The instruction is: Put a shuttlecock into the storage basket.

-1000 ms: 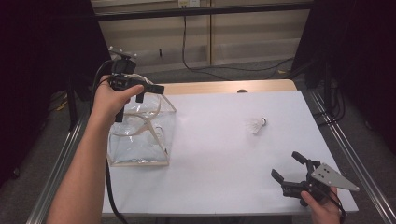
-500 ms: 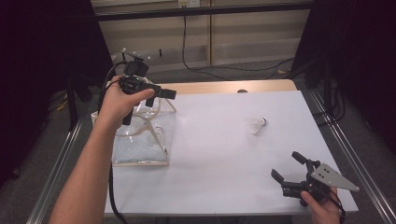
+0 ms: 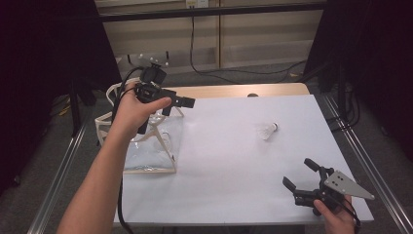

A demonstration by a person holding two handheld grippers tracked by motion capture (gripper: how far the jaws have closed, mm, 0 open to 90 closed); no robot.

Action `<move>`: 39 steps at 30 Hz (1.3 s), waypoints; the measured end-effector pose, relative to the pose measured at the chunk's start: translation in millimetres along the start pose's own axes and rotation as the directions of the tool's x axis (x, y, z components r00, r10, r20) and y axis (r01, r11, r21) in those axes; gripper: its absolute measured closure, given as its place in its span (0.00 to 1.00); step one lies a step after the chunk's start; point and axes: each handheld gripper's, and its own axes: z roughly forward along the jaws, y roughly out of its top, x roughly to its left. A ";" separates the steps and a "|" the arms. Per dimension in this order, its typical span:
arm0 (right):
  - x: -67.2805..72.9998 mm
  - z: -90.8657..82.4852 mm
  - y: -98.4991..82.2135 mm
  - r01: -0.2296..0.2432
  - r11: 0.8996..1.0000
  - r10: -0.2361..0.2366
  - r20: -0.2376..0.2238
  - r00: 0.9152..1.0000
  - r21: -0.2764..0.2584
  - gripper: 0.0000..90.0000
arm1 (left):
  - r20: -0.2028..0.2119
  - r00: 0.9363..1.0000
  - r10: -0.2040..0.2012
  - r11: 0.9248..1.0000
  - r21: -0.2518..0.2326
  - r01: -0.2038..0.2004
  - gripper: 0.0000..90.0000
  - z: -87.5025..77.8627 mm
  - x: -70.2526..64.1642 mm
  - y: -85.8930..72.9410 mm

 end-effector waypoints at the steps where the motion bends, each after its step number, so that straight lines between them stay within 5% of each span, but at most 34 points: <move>1: -0.1 -0.2 0.0 0.000 1.000 0.000 0.000 1.000 0.000 0.03 | 0.006 1.000 0.003 1.000 0.002 -0.003 0.18 1.1 -0.9 -0.4; 39: 0.5 2.0 0.3 -0.003 1.000 0.003 -0.008 1.000 0.001 0.03 | 0.090 0.994 0.063 0.998 -0.002 -0.063 0.14 52.9 -33.1 -23.7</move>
